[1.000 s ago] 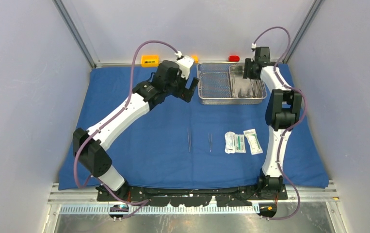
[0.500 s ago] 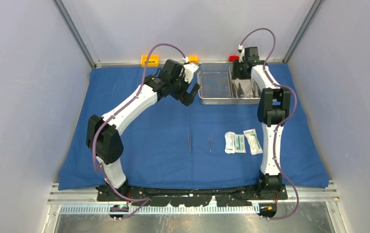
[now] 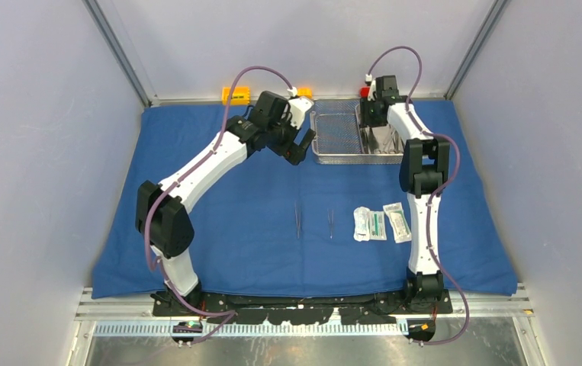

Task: Open and lay out the surgical kit
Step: Pick up the medical item from the container, then place the medical item in the surgical kit.

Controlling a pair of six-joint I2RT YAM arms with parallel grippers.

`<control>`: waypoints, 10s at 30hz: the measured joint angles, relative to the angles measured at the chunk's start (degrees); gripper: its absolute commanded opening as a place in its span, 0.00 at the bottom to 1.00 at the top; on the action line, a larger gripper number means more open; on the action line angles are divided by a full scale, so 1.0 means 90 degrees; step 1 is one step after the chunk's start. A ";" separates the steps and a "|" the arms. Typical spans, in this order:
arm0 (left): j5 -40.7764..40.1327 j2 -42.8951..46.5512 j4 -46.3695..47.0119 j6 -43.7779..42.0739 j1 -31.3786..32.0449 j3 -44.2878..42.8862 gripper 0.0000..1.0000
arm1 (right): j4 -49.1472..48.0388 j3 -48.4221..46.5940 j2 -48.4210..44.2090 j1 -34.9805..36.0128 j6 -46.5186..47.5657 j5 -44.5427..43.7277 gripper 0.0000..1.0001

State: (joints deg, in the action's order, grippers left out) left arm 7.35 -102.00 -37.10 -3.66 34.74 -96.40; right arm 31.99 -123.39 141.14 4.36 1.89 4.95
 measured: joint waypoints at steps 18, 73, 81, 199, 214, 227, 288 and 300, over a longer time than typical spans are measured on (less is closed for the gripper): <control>0.0056 0.0012 0.0010 0.0000 -0.0121 0.0027 0.95 | -0.0017 -0.0075 0.0085 0.0255 0.0350 -0.0760 0.21; 0.2256 -0.0656 0.1865 0.5515 -0.0869 -0.0474 0.68 | -0.0653 0.4391 -0.5238 0.1457 -0.0758 0.2817 0.00; 0.2261 -0.0821 0.1909 0.5836 -0.0697 -0.0379 0.62 | -0.0651 0.4393 -0.5238 0.1613 -0.0758 0.2824 0.01; 0.1851 -0.0627 0.2052 0.5933 -0.1008 0.0364 0.64 | -0.0355 0.5008 -0.5331 0.3235 -0.0673 -0.1273 0.00; 0.2101 -0.0928 0.2098 0.6645 -0.0860 0.0350 0.58 | -0.0311 0.4760 -0.5093 0.3393 -0.0610 -0.1569 0.01; 0.2297 -0.1275 0.2344 0.6890 -0.0860 0.0260 0.42 | -0.0253 0.4697 -0.4969 0.3468 -0.0610 -0.1530 0.00; 0.4243 -0.0474 0.6164 0.5933 -0.0916 0.1858 0.00 | -0.1586 0.6003 -0.5824 0.1715 -0.2030 0.4065 0.54; 0.4427 -0.0449 0.6535 0.6195 -0.0916 0.1991 0.00 | -0.1972 0.6003 -0.5821 0.1596 -0.2344 0.4413 0.27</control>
State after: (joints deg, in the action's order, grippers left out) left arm 47.20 -106.04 21.71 52.10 26.50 -78.48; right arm 14.24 -69.36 88.75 18.72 -19.20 44.66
